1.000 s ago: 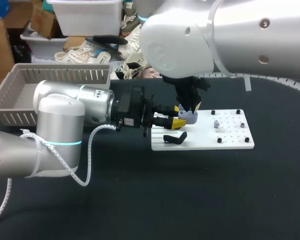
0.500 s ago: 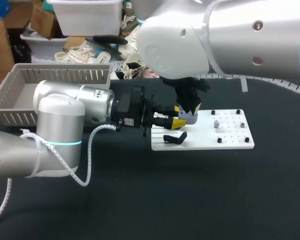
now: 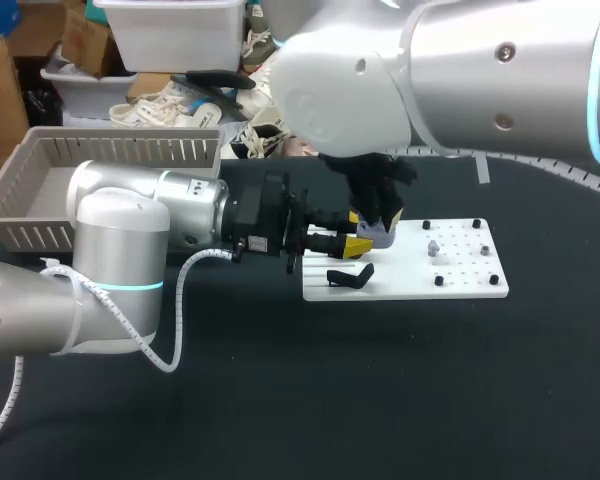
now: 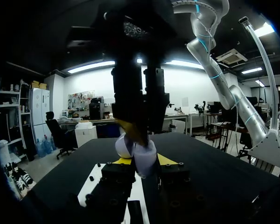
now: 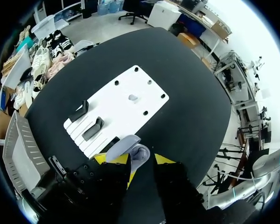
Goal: Pick up each earbud case from the left stands, insert the matching earbuds, close the lid, and place the case in the box.
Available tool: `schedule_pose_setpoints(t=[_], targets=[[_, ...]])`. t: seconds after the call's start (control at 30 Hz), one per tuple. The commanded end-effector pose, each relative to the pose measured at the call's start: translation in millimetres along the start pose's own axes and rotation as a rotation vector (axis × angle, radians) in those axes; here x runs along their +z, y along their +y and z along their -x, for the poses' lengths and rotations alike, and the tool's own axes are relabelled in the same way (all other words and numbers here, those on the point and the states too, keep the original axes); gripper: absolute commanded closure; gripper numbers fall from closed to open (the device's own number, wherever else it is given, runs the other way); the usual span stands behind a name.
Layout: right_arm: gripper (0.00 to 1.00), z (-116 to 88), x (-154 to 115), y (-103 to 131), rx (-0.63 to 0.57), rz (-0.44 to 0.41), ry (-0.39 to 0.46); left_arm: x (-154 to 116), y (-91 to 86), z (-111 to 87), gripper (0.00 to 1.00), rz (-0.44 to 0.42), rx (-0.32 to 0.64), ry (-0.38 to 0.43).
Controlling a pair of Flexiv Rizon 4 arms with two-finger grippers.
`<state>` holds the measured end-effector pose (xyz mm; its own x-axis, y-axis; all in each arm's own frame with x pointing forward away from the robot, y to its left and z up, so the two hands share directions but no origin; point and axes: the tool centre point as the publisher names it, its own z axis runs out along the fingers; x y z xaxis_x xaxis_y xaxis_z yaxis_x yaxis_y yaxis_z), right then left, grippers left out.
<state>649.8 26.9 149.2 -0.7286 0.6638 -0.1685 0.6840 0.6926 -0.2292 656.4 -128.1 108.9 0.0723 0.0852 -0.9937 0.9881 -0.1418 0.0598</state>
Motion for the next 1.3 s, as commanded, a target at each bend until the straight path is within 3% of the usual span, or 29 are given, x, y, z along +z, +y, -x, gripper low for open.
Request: schedule_pose_setpoints(t=[0.03,0.37,0.7,1.03,1.3], targets=[[0.65,0,-1,-2,0.002,0.014,0.003,0,1.3,-0.7,1.0,-0.003,0.0,-0.001],[0.63,3,-17,-24,0.021,0.088,-0.018,0,1.3,-0.7,1.0,-0.003,0.0,-0.001],[0.63,24,-22,-62,-0.035,0.314,-0.135,0,1.3,-0.7,1.0,-0.003,0.0,-0.001],[0.41,56,-6,-83,-0.141,0.374,-0.131,0,1.3,-0.7,1.0,-0.003,0.0,-0.001],[0.51,80,6,-85,-0.181,0.449,-0.071,0,1.3,-0.7,1.0,-0.003,0.0,-0.001]])
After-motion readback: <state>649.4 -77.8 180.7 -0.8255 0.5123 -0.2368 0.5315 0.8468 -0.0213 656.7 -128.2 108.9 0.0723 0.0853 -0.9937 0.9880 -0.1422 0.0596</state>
